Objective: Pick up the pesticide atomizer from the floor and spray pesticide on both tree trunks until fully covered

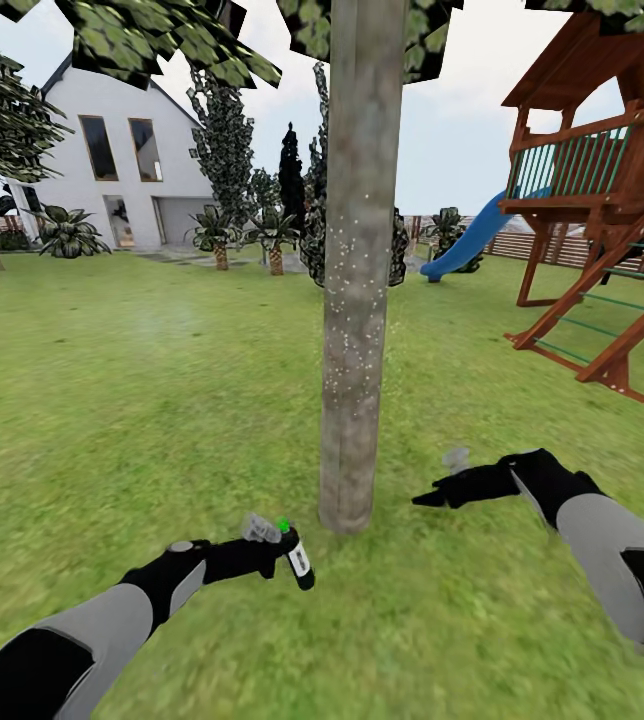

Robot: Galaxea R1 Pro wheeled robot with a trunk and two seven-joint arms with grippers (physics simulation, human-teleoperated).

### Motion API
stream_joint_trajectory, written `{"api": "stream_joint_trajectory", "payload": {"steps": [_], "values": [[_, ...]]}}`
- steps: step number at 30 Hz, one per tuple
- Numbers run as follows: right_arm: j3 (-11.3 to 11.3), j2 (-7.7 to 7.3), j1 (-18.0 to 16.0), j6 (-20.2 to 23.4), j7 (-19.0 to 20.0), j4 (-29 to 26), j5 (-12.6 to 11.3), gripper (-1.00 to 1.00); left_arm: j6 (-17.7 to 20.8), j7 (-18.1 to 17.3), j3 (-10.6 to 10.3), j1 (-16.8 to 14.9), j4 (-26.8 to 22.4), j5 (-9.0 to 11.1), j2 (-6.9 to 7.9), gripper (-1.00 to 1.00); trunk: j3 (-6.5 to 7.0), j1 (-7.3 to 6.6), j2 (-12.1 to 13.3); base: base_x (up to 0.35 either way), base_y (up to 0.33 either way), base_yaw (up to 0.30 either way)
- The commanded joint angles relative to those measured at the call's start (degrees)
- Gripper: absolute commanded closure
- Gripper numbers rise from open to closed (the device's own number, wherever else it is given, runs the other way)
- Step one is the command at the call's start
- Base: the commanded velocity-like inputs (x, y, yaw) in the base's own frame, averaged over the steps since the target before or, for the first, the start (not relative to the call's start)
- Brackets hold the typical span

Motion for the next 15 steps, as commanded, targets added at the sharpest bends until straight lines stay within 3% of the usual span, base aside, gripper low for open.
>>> {"api": "stream_joint_trajectory", "payload": {"steps": [1,2,4,6,8,9,13,15], "values": [[0.23,0.09,-1.02,0.98,2.85,-1.66,0.06,-1.0,0.45,-0.45,0.31,-0.02,-0.03,-3.17,0.01,1.0,-0.01,0.0,0.0,0.0,0.0,0.0],[0.23,0.17,-1.41,1.35,4.9,-2.79,0.05,-1.0,0.65,-0.89,0.27,-0.02,-0.05,-5.16,0.01,1.0,-0.01,0.0,0.0,0.0,0.0,0.0],[0.23,0.94,-1.92,4.73,12.77,-6.16,0.04,-1.0,0.91,-4.5,0.24,-0.02,-1.05,-7.93,-0.05,1.0,-0.01,0.0,0.0,0.0,0.0,0.0],[0.23,2.29,-2.05,7.33,17.49,-8.71,-0.02,-1.0,0.98,-6.81,0.25,-0.02,-2.86,-8.68,-0.07,1.0,-0.01,0.0,0.0,0.0,0.0,0.0],[0.27,4.46,-2.09,8.01,19.65,-9.42,-0.03,-1.0,1.0,-7.41,0.24,-0.02,-3.47,-8.82,-0.09,1.0,-0.01,0.0,0.0,0.0,0.0,0.0],[0.29,5.18,-2.09,8.1,19.96,-9.51,-0.04,1.0,1.0,-7.49,0.25,-0.02,-3.55,-8.83,-0.12,1.0,-0.01,0.0,0.0,0.0,0.0,0.0],[0.32,9.47,-2.1,8.24,20.55,-9.66,-0.02,1.0,1.0,-7.77,0.19,-0.02,-4.02,-8.82,-0.42,1.0,-0.01,0.0,0.0,0.0,0.0,0.0],[0.37,10.93,-2.1,8.25,20.59,-9.66,-0.03,1.0,1.0,-7.71,0.17,-0.02,-5.04,-8.79,-0.58,1.0,-0.01,0.0,0.0,0.0,0.0,0.0]]}}
